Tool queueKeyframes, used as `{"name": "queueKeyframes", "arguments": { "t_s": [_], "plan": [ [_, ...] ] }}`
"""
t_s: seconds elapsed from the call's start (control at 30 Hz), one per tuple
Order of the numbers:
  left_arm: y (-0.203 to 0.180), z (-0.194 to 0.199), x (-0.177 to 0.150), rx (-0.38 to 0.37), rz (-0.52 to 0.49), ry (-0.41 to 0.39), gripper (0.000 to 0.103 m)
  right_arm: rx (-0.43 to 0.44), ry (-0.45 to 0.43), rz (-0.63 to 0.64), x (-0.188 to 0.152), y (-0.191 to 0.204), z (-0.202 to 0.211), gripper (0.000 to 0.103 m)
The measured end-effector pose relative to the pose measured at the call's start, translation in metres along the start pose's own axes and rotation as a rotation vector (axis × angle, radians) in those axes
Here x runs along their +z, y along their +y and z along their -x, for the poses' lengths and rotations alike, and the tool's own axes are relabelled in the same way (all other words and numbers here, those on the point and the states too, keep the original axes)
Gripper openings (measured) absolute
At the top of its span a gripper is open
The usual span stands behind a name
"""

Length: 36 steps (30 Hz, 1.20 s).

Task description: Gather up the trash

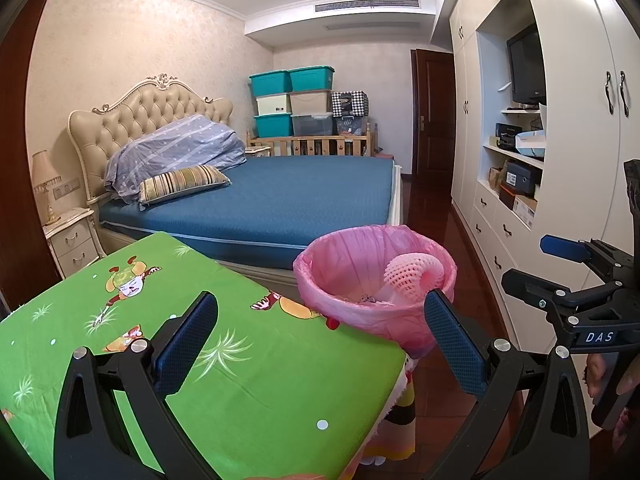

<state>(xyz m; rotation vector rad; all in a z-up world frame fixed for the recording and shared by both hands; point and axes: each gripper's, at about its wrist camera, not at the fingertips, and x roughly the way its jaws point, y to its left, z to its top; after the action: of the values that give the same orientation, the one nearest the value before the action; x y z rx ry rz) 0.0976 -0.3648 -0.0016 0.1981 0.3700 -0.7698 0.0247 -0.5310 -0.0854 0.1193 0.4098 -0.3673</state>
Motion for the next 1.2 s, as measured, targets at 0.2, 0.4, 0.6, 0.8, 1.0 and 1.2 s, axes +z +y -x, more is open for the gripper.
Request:
{"name": "queueKeyframes", "arguments": {
  "t_s": [0.2, 0.4, 0.6, 0.8, 1.0, 1.2],
  "plan": [
    [-0.0002, -0.0001, 0.0001, 0.001, -0.002, 0.001, 0.097, -0.001, 0.000, -0.002, -0.0004, -0.0001, -0.0006, 0.098],
    [0.0001, 0.0000, 0.0001, 0.001, 0.000, 0.001, 0.097, 0.001, 0.002, -0.001, -0.0010, 0.0030, -0.0010, 0.098],
    [0.0004, -0.0004, 0.0001, 0.001, 0.001, 0.002, 0.097, 0.004, 0.002, -0.002, -0.0015, 0.0030, -0.0006, 0.098],
    [0.0002, -0.0006, 0.0000, -0.001, 0.000, 0.004, 0.097, 0.004, 0.002, -0.004, -0.0013, 0.0036, -0.0008, 0.098],
    [-0.0021, -0.0012, -0.0051, -0.006, -0.004, 0.008, 0.097, 0.007, 0.007, -0.005, -0.0023, 0.0037, -0.0020, 0.098],
    [-0.0027, -0.0024, -0.0075, -0.009, -0.002, 0.012, 0.097, 0.008, 0.007, -0.009, -0.0025, 0.0044, -0.0019, 0.098]
  ]
}}
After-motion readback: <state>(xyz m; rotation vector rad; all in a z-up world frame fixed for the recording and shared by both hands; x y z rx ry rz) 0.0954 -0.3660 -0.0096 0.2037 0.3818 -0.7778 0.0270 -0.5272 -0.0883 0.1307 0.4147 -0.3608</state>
